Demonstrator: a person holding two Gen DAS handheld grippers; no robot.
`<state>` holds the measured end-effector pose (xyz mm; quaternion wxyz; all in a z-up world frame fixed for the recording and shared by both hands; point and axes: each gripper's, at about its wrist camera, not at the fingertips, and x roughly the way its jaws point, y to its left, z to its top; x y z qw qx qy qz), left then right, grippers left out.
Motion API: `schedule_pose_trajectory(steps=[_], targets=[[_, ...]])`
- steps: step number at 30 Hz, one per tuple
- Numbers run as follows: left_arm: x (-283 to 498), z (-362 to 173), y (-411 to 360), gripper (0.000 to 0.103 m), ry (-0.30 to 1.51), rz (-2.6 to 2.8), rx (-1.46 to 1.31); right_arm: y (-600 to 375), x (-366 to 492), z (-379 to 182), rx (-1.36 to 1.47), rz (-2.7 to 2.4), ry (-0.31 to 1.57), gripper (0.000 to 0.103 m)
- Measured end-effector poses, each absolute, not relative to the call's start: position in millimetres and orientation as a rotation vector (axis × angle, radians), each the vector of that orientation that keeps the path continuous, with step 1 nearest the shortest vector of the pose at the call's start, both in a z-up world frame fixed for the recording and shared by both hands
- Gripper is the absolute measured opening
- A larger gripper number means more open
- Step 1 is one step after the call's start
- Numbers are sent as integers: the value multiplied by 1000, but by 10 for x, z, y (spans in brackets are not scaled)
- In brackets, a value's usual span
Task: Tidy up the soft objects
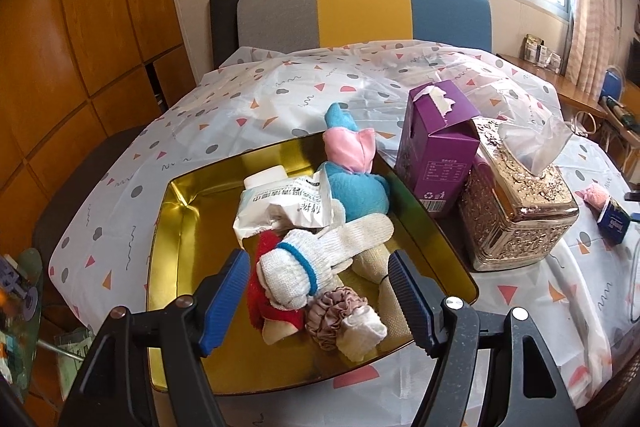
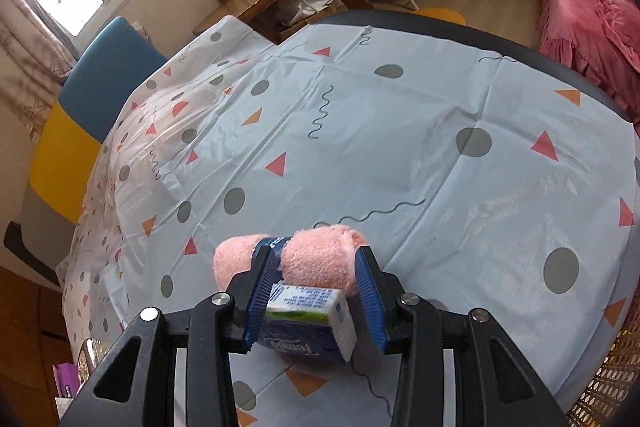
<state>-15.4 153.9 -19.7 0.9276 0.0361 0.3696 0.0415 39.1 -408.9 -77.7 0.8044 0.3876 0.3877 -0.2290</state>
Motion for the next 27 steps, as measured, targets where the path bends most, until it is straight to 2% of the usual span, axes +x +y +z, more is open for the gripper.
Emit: schedule_pose_trajectory(steps=[5, 10, 13, 18, 27], targets=[[-125, -183, 1486, 73, 759, 74, 88, -3832, 549, -761, 765, -357, 876, 41], [-92, -154, 1424, 73, 754, 60, 99, -3615, 705, -750, 823, -88, 877, 41], [-86, -144, 1373, 73, 751, 50, 110, -3587, 696, -666, 835, -28, 828, 41], [-74, -132, 1286, 74, 753, 32, 128, -3783, 562, -585, 873, -130, 749, 41], [-79, -92, 1111, 80, 739, -7, 158, -4203, 313, -775, 1029, -363, 726, 41]])
